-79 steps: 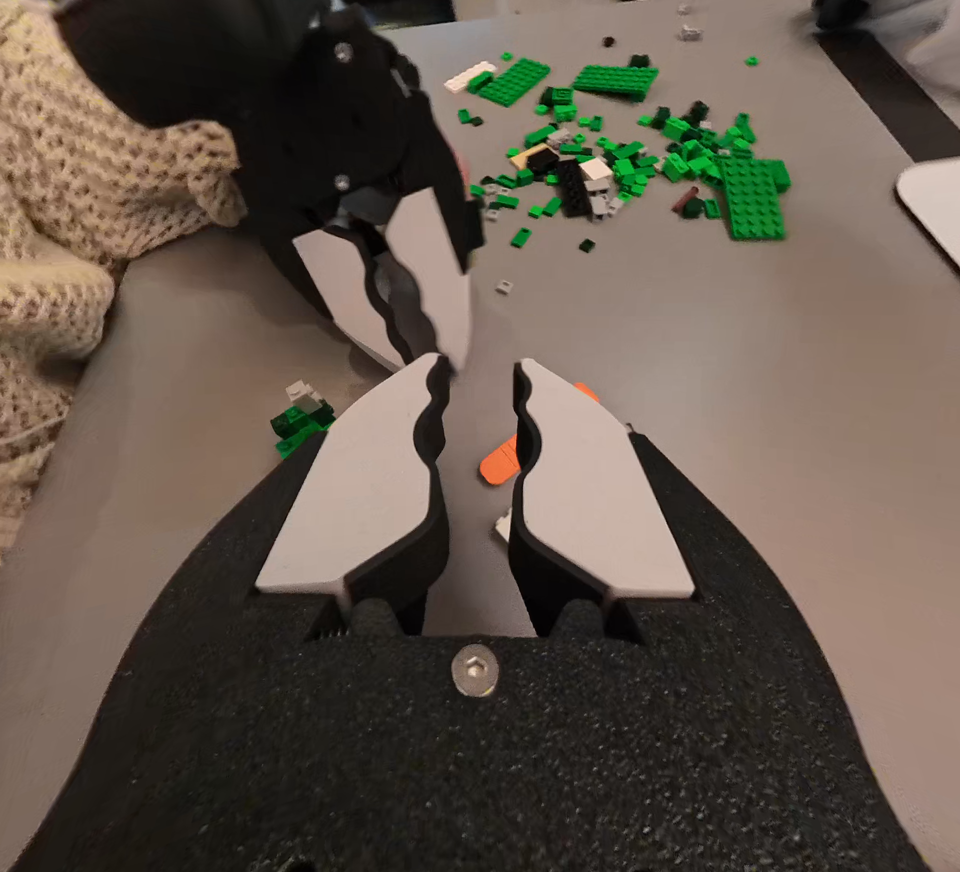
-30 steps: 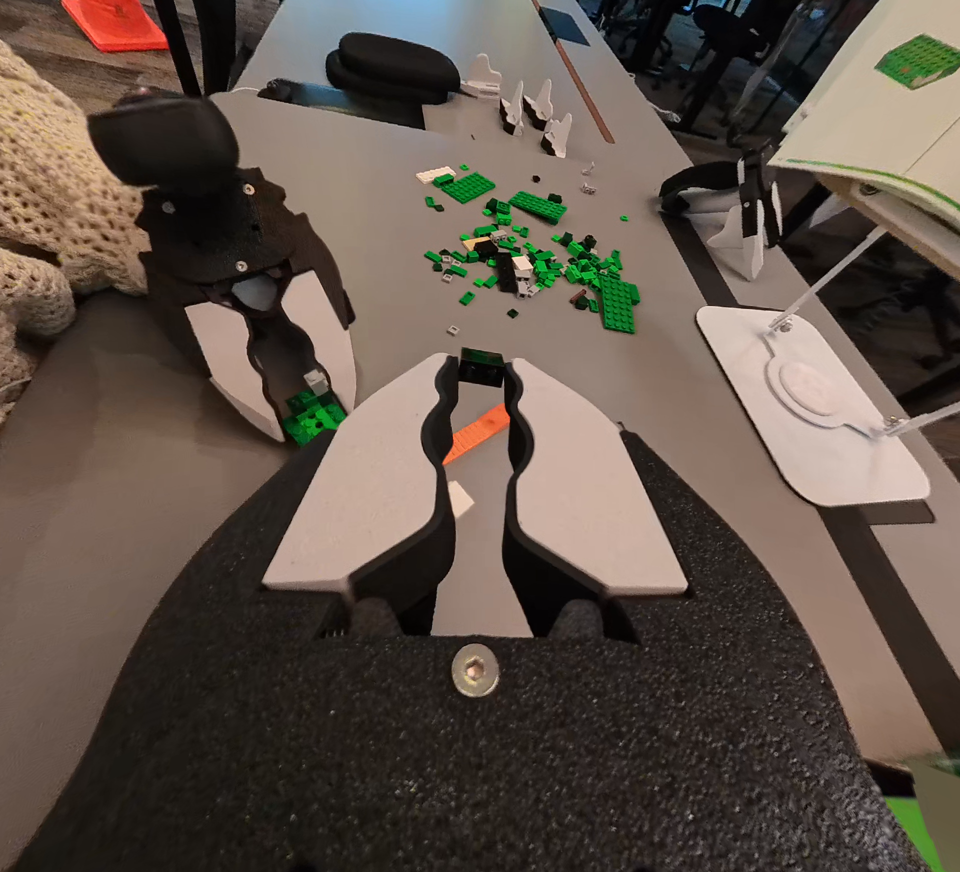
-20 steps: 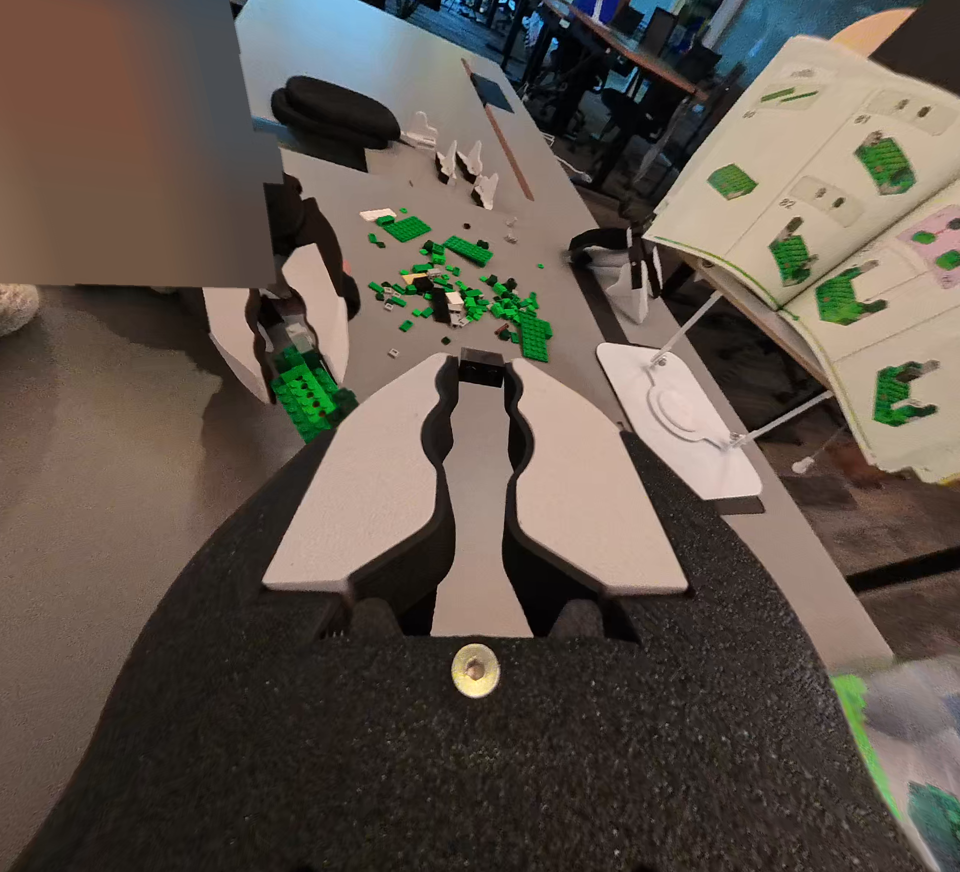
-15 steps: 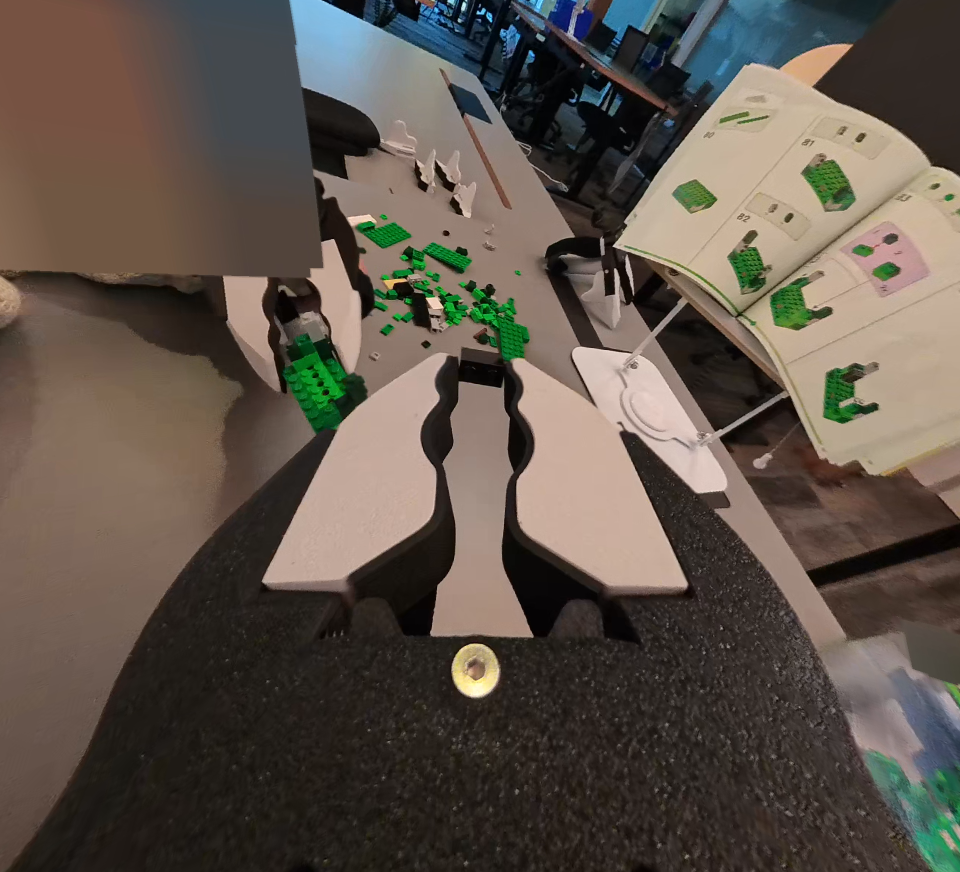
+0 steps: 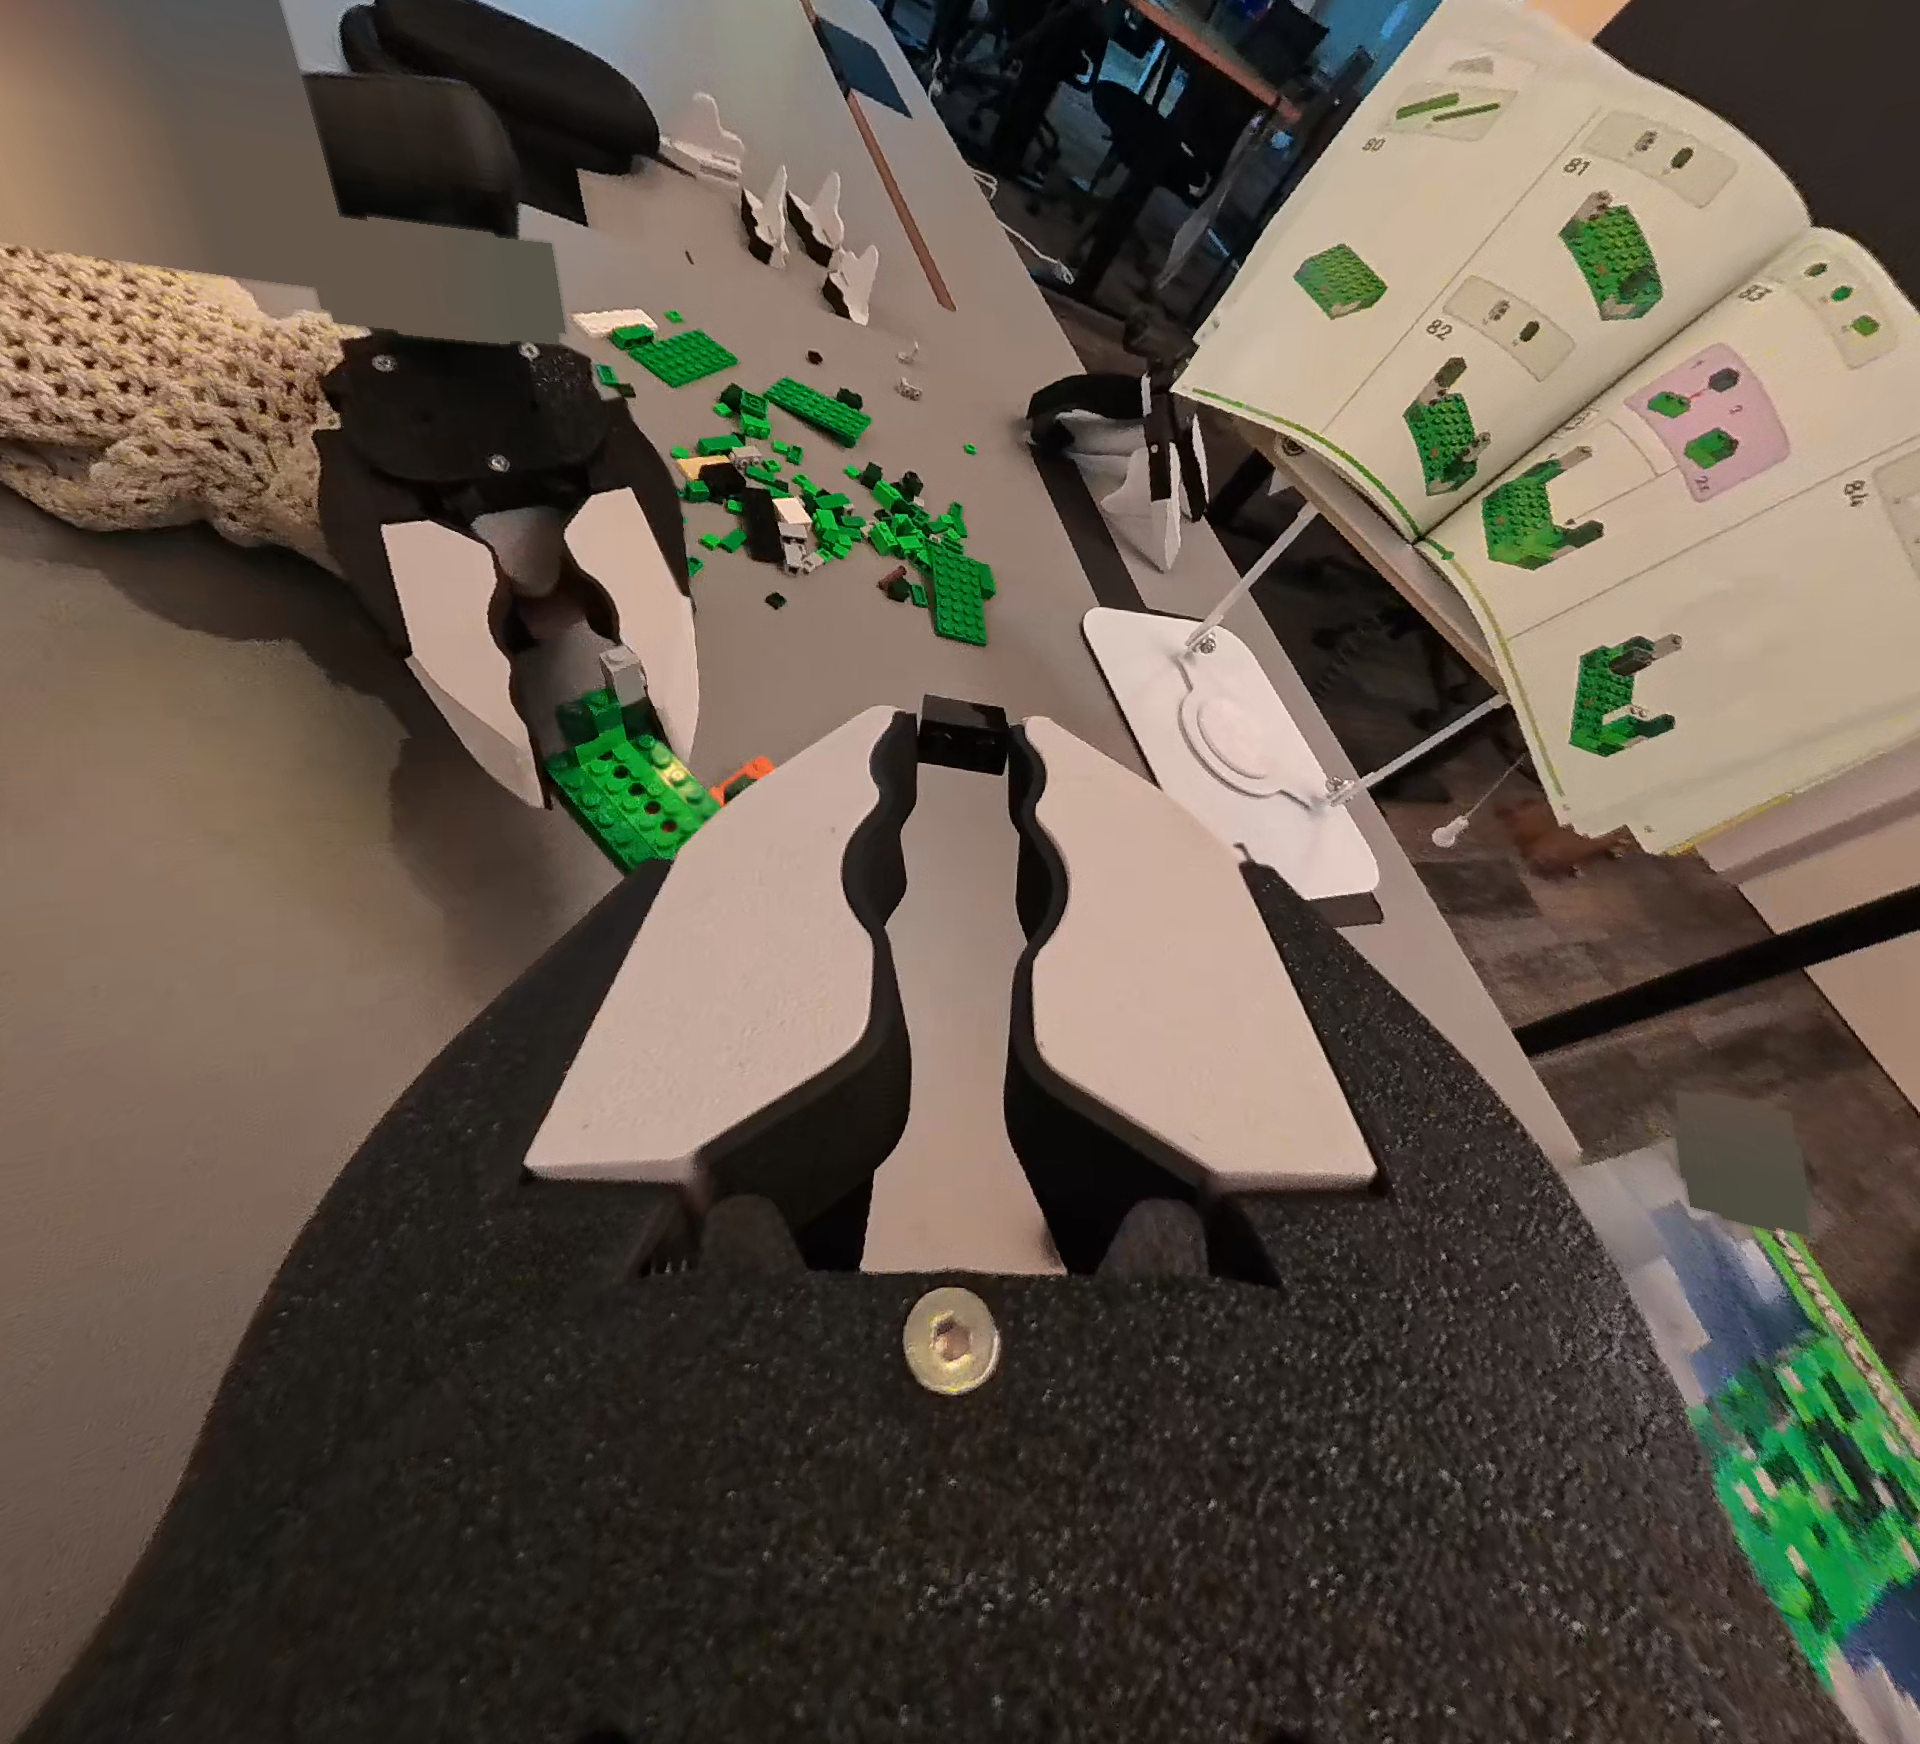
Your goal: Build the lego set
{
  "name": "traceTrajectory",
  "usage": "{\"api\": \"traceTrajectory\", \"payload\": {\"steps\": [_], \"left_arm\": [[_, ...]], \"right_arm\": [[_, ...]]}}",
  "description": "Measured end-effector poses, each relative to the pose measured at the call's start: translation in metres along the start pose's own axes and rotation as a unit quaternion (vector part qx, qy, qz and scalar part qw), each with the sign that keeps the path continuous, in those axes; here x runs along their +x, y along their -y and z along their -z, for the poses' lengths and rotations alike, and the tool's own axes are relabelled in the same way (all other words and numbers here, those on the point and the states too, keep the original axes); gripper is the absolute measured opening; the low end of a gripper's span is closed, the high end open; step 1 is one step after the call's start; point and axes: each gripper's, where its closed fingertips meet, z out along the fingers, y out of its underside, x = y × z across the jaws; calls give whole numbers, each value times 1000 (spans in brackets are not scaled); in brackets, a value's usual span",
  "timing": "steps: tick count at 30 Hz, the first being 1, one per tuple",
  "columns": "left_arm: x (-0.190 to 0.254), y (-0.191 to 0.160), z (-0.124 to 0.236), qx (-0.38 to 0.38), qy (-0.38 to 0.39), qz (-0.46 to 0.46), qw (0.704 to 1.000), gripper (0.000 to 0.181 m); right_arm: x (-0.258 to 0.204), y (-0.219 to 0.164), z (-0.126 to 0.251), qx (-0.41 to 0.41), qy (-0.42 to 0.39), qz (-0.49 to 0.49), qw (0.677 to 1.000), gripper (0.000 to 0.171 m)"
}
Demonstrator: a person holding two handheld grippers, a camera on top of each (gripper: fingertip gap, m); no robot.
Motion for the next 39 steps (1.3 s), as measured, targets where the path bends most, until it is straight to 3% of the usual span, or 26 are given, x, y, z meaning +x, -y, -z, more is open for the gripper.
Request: {"api": "traceTrajectory", "payload": {"steps": [29, 39], "left_arm": [[8, -2, -1, -9, -28, -2, 1000, 37], [6, 6, 7, 22, -72, 111, 991, 37]], "right_arm": [[-13, 1, -8, 0, 28, 2, 1000, 16], [-14, 11, -3, 9, 23, 13, 1000, 16]]}}
